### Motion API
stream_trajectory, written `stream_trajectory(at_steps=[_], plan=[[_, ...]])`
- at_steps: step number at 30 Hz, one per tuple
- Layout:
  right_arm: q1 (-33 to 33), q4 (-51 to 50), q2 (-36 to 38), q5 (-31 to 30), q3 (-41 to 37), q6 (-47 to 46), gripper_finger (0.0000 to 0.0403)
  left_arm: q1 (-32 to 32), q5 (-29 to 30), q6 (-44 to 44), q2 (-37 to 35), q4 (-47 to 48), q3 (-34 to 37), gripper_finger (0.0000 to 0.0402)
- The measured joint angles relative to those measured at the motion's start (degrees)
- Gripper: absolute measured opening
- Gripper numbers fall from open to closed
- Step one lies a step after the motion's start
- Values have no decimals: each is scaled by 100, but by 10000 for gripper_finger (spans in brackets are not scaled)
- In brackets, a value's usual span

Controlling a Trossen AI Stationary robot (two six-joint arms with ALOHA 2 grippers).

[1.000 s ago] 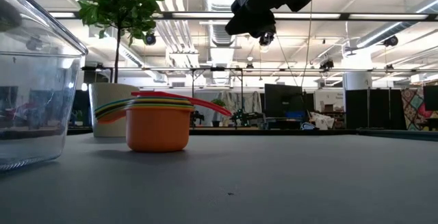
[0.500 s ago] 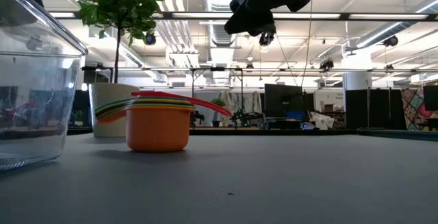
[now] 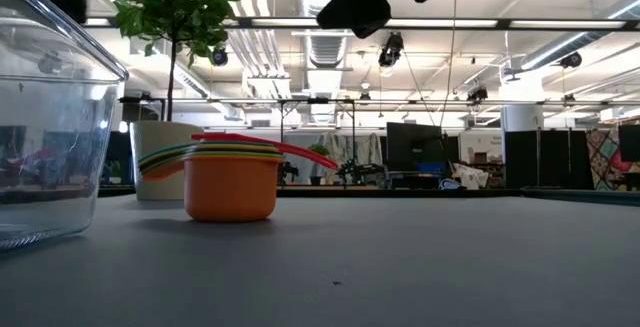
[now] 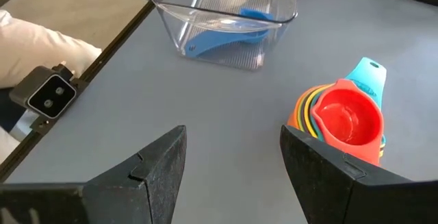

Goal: Nest measuring cups in basket
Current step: Stack the blue measuring cup into the red measuring cup

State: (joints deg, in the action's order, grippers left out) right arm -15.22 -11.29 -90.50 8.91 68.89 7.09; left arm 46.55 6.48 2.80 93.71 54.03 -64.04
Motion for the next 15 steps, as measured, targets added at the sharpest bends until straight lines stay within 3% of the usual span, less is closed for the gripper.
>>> stream_trajectory(at_steps=[15], plan=[[0, 0, 0, 2, 11, -266, 226, -49, -126, -726, -2, -566, 385, 109]])
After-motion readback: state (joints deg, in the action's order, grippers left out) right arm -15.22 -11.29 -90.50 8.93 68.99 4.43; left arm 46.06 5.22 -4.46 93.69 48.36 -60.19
